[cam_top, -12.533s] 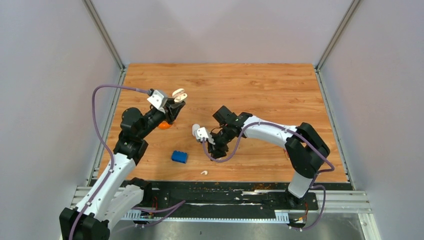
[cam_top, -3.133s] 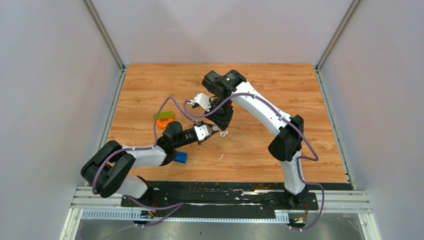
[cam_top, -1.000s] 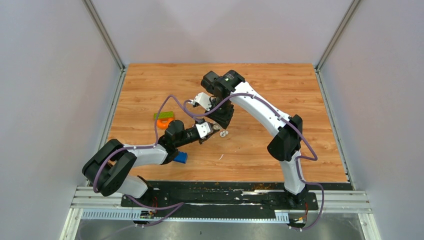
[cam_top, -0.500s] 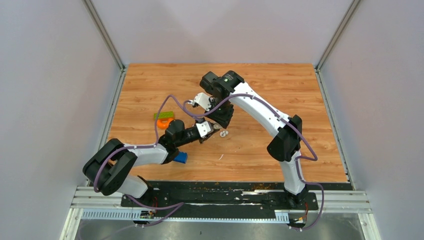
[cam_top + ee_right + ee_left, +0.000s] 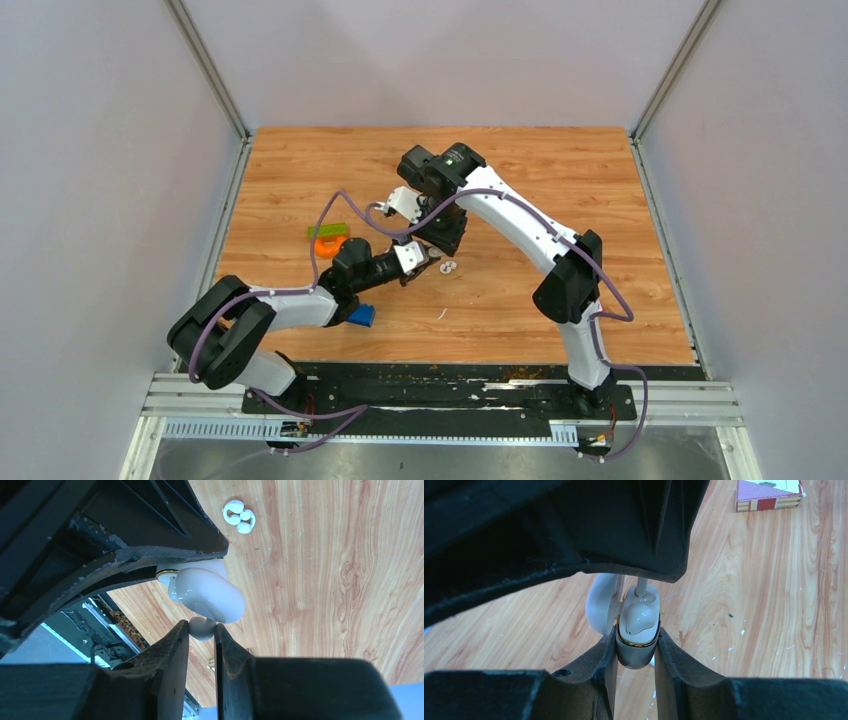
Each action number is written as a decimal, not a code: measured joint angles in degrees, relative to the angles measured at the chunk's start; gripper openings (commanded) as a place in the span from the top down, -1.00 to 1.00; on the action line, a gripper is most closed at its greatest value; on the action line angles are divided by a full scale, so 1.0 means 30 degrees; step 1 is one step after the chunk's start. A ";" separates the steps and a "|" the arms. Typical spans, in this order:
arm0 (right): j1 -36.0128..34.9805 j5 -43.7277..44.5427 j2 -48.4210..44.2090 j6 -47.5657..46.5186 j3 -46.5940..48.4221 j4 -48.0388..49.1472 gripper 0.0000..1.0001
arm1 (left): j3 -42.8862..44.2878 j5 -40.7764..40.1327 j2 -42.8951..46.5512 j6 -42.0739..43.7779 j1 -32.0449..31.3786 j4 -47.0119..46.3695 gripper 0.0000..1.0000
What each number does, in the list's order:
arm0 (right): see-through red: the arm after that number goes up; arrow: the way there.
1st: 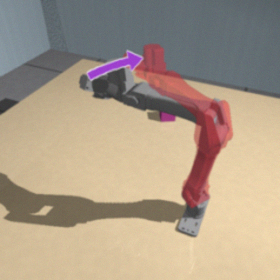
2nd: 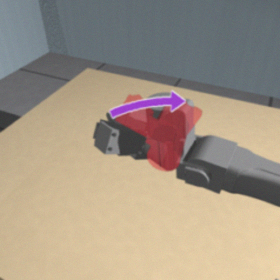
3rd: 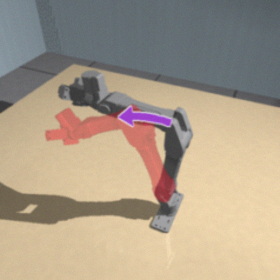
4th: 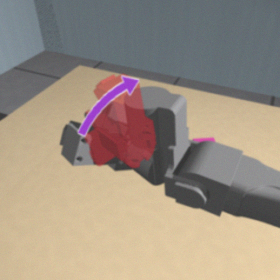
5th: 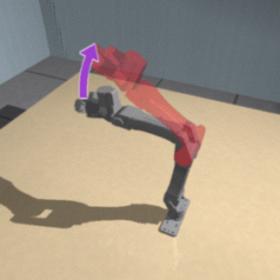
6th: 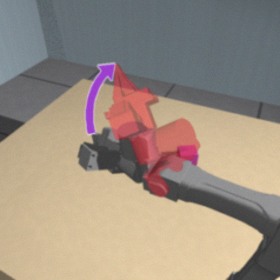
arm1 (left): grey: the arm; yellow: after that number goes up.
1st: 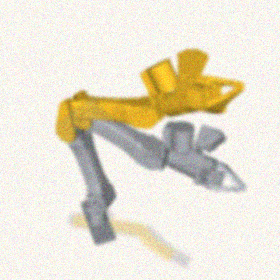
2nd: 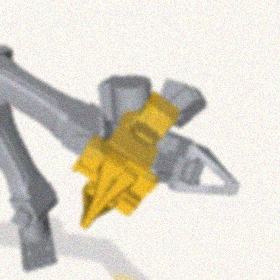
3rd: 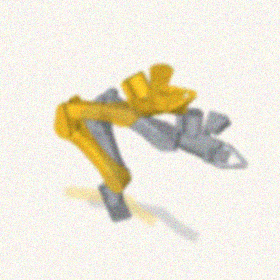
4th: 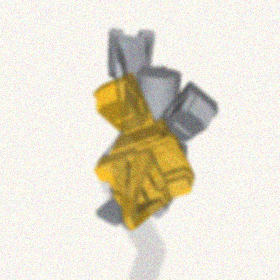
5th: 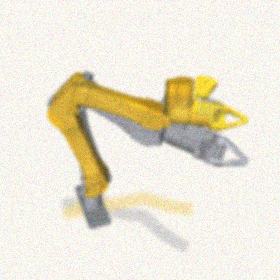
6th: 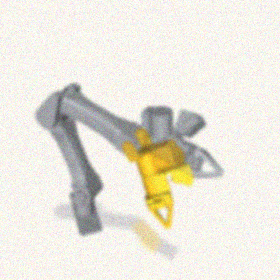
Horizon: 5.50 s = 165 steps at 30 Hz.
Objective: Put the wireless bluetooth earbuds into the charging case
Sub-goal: Place the earbud in the charging case.
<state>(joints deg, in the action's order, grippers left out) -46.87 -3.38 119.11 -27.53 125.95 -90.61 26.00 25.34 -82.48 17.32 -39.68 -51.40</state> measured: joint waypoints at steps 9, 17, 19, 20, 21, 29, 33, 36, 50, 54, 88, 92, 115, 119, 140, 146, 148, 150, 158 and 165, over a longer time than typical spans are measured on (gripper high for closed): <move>-0.0321 0.0641 0.0306 0.0007 0.0000 0.0007 0.60 | 0.0000 -0.0291 -0.0015 -0.0007 -0.0036 0.0321 0.84; -0.0423 0.0823 0.0306 0.0022 0.0000 0.0007 0.55 | 0.0000 -0.0517 -0.0015 0.0000 -0.0146 0.0335 0.83; -0.0430 0.0838 0.0306 0.0022 0.0000 0.0007 0.58 | 0.0000 -0.0532 -0.0015 0.0000 -0.0146 0.0335 0.83; -0.0437 0.0845 0.0306 0.0022 0.0000 0.0007 0.59 | 0.0000 -0.0539 -0.0015 0.0000 -0.0146 0.0335 0.83; -0.0437 0.0867 0.0306 0.0015 0.0000 0.0007 0.60 | 0.0000 -0.0561 -0.0015 0.0000 -0.0153 0.0335 0.84; -0.0452 0.1450 0.0299 -0.0080 -0.0160 0.0015 0.63 | 0.0000 -0.0714 -0.0044 0.0029 -0.0240 0.0525 0.84; -0.0452 0.1676 0.0299 -0.0102 -0.0357 0.0015 0.64 | 0.0000 -0.0721 -0.0109 0.0022 -0.0255 0.0758 0.84; -0.0452 0.1690 0.0299 -0.0146 -0.0357 0.0015 0.65 | 0.0000 -0.0721 -0.0109 0.0007 -0.0270 0.0765 0.84; -0.0430 0.1435 0.0401 0.0138 -0.0255 0.0015 0.62 | 0.0197 -0.0794 -0.0401 -0.0656 -0.0364 0.0627 0.83; -0.0372 0.1071 0.0488 0.0240 -0.0255 0.0007 0.61 | 0.0204 -0.0874 -0.0474 -0.0794 -0.0393 0.0619 0.84; 0.1231 -0.0291 -0.0925 -0.0211 -0.1188 0.0175 0.85 | 0.0211 -0.1588 -0.0568 -0.0780 -0.0568 0.0554 0.85; 0.1814 -0.1071 -0.1311 0.0073 -0.1603 0.0146 0.84 | 0.0211 -0.1639 -0.0160 -0.0036 -0.0568 0.1013 0.84; 0.3526 -0.5544 -0.0117 0.2557 -0.2361 0.0153 0.84 | 0.0211 -0.0590 -0.0342 0.2470 -0.0976 0.0262 0.85; 0.3570 -0.5581 -0.0095 0.2674 -0.2361 0.0146 0.85 | 0.0211 -0.0627 -0.0437 0.2499 -0.1013 0.0175 0.85; 0.3650 -0.5384 -0.0168 0.2645 -0.2718 0.0138 0.88 | 0.0452 -0.0721 -0.0816 0.2929 -0.1268 0.0561 0.85; 0.3643 -0.5209 -0.0211 0.2586 -0.2776 0.0160 0.89 | 0.0605 -0.0852 -0.0838 0.2943 -0.1282 0.0823 0.85; 0.3636 -0.4998 -0.0386 0.2550 -0.2980 0.0153 0.89 | 0.0605 -0.0882 -0.0838 0.2943 -0.1282 0.0903 0.85; 0.3628 -0.4830 -0.0495 0.2506 -0.3009 0.0131 0.89 | 0.0605 -0.1005 -0.0838 0.2958 -0.1282 0.0969 0.85; 0.3461 -0.4707 -0.1311 0.2426 -0.3002 0.0138 0.89 | 0.0605 -0.1122 -0.0838 0.3009 -0.1282 0.1275 0.85; 0.3045 -0.4685 -0.1341 0.2317 -0.2674 0.0146 0.89 | 0.0648 -0.0925 -0.0838 0.2987 -0.1282 0.1275 0.85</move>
<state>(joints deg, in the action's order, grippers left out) -37.74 -17.43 115.09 -20.58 117.93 -90.17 27.94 22.57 -84.99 26.28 -43.53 -47.57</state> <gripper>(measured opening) 0.231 0.356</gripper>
